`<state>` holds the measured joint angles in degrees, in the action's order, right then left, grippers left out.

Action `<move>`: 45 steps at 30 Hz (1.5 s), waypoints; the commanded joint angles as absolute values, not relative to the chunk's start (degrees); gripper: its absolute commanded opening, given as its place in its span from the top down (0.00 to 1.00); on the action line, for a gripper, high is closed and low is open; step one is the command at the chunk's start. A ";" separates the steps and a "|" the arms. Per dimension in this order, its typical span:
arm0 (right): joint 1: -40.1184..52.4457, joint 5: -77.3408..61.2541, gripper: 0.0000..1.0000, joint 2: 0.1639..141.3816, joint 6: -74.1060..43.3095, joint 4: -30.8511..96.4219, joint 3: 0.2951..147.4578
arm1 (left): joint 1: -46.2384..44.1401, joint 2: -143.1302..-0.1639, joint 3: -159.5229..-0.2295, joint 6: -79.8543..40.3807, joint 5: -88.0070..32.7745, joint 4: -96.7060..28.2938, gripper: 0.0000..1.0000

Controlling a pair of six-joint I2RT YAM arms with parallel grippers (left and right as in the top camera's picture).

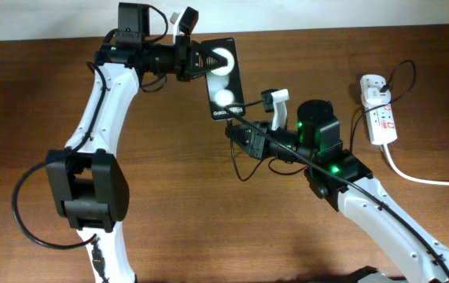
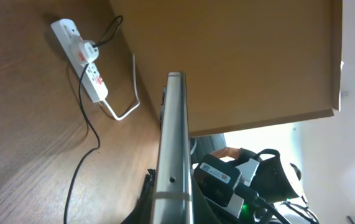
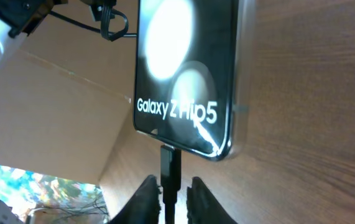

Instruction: Plug charger to phone and switch on socket

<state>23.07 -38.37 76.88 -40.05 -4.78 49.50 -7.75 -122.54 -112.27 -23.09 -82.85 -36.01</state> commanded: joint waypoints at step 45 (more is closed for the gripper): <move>12.32 -39.83 0.30 76.60 -32.97 9.72 50.30 | -7.25 -123.00 -96.49 -17.04 -34.48 -44.23 1.00</move>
<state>12.40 -40.45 76.88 -34.13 9.50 49.52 -7.33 -122.56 -97.45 -17.72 -36.03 -44.38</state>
